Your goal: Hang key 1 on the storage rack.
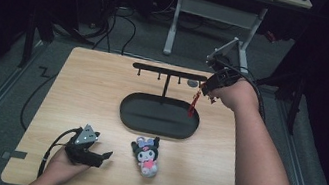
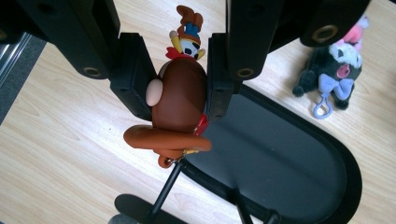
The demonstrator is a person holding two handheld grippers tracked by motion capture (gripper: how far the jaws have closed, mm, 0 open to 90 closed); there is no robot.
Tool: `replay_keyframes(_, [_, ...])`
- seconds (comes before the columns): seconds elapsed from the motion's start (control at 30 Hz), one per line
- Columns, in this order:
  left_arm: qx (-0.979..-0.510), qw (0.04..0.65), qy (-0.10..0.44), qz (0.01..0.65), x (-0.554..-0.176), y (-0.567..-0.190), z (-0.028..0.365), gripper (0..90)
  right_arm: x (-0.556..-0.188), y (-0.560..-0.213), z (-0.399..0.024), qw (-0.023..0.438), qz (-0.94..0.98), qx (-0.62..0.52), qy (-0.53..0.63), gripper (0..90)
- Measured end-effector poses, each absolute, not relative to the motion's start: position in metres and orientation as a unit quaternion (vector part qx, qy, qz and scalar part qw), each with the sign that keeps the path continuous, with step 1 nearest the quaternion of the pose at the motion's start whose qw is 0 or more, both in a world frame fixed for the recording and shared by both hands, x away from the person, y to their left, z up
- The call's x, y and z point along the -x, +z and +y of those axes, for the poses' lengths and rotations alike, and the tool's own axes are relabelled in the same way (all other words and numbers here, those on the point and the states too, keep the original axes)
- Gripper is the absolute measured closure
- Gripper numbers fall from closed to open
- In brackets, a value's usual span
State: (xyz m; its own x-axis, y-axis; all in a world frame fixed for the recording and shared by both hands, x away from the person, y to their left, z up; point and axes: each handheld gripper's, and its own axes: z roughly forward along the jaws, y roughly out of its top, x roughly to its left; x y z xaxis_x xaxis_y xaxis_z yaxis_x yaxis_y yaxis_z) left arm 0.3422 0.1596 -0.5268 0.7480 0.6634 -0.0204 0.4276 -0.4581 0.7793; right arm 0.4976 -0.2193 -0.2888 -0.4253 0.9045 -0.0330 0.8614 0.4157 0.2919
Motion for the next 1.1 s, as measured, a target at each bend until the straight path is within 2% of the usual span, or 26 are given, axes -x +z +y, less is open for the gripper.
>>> replay_keyframes(0.7, [-0.842,0.407,0.144,0.324,-0.342,-0.527,0.159,15.1,-0.509,-0.282,-0.216,0.104,0.834,-0.528,0.121,65.5])
replay_keyframes(1.1, [-0.842,0.408,0.145,0.322,-0.342,-0.527,0.159,15.1,-0.511,-0.300,-0.225,0.099,0.826,-0.543,0.113,65.6])
